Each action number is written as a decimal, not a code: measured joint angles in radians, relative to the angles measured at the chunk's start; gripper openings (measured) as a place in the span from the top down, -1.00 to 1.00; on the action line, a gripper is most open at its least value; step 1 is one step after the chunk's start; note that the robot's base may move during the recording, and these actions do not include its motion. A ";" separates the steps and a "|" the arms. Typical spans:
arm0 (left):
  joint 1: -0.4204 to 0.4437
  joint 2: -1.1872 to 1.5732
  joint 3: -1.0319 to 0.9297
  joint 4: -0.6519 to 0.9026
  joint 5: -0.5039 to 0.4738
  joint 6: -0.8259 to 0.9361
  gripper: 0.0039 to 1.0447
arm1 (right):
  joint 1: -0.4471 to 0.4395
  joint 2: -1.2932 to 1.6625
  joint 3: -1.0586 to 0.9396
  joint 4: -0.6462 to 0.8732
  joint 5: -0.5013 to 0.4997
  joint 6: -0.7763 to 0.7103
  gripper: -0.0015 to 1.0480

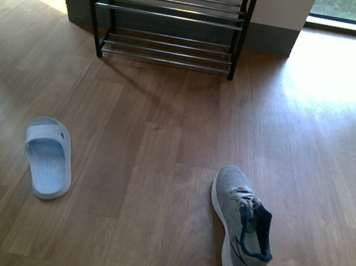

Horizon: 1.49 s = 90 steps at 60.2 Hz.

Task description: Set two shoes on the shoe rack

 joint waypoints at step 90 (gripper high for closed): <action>0.000 0.000 0.000 0.000 -0.003 0.000 0.96 | -0.212 2.523 0.855 0.633 -0.142 -0.290 -0.82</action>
